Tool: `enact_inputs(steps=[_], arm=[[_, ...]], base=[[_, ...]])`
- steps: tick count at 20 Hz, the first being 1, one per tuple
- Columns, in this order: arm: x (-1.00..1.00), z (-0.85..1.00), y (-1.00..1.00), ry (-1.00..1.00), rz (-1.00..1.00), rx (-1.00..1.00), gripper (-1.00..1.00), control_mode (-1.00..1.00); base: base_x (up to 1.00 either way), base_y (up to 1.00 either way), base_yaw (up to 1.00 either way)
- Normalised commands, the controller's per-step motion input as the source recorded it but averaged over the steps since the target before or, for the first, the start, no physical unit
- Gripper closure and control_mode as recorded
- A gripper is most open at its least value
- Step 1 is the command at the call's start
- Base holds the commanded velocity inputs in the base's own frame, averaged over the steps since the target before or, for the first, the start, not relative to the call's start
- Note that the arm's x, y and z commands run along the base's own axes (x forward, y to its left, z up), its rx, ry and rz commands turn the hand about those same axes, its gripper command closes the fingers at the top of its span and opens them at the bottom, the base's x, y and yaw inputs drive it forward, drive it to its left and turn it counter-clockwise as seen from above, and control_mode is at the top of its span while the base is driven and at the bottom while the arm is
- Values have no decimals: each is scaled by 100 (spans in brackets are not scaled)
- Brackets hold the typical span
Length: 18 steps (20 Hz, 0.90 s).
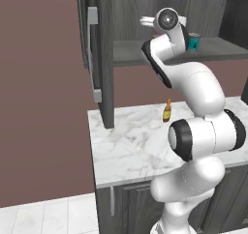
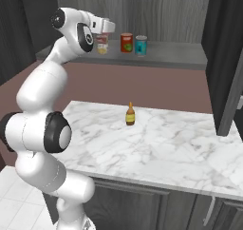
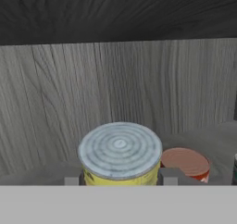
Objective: Stack two cans on top of the other two cans in the cabinet.
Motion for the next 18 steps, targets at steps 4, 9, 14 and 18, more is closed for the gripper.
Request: enact_inputs(steps=[4, 9, 14, 18], arm=[[0, -5, 7, 0, -1, 0, 100, -100], [0, 0, 8, 0, 0, 1, 100, -100], [0, 0, 2, 0, 0, 1, 100, -100], [0, -1, 0, 0, 0, 1, 100, -100]], base=[[0, 0, 0], [0, 0, 0], [0, 0, 0], [0, 0, 0]])
